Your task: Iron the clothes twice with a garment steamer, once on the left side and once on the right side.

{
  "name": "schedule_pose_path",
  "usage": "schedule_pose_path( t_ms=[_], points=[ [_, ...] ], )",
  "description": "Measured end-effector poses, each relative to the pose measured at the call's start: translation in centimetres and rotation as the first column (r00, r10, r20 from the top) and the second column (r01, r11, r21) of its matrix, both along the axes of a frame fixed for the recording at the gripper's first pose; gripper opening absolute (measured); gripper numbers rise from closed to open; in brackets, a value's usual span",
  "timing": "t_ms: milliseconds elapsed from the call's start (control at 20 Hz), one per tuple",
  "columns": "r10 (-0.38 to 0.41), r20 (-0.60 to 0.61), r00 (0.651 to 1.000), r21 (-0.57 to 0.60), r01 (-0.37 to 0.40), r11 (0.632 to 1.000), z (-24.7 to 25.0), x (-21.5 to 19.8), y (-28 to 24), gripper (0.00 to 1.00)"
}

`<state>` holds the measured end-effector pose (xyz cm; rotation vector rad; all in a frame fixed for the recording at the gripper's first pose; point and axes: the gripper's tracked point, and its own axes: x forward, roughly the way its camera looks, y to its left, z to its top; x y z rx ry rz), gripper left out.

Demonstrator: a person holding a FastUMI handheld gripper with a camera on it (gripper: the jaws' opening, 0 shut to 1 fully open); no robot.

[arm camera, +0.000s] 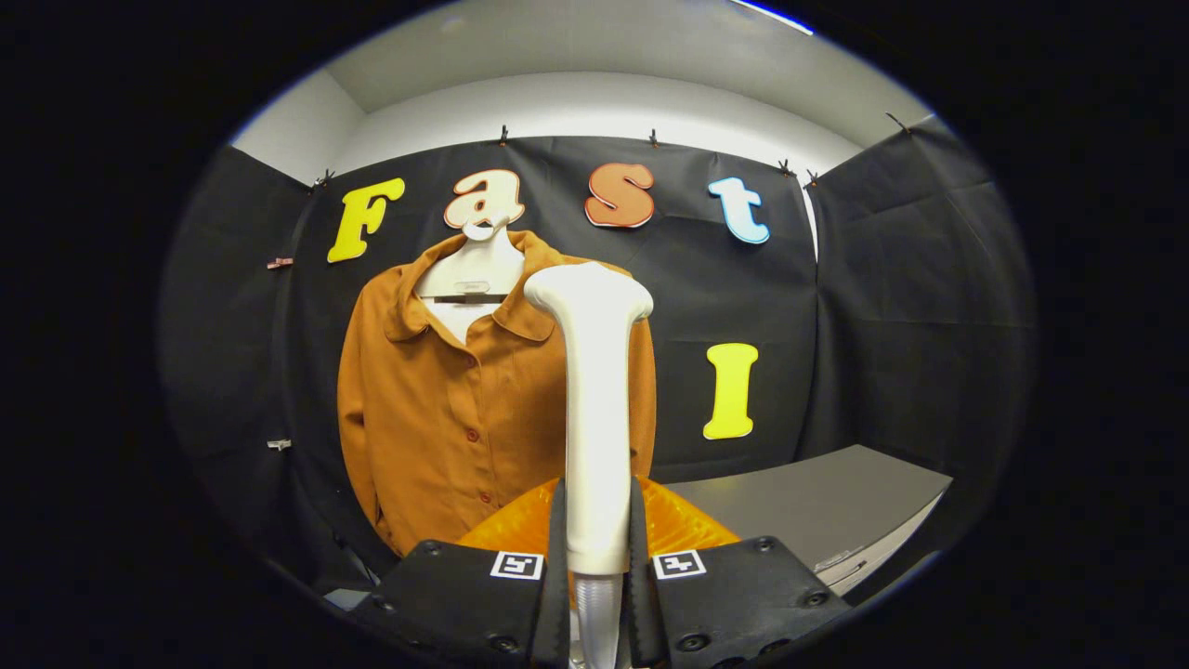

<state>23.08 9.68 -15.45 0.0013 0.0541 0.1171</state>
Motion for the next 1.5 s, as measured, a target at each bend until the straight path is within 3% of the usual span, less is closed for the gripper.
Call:
schedule_pose_path(
  t_ms=[650, 1100, 1500],
  points=[
    [-0.009, -0.09, 0.996, -0.046, 0.005, 0.999, -6.2, 4.8, 2.1, 0.28],
    [-0.002, -0.216, 0.976, -0.061, -0.012, 0.998, -12.3, 4.3, 2.6, 0.28],
    [-0.011, -0.372, 0.928, -0.053, -0.009, 0.999, -18.9, 1.9, 3.0, 0.29]
  ],
)
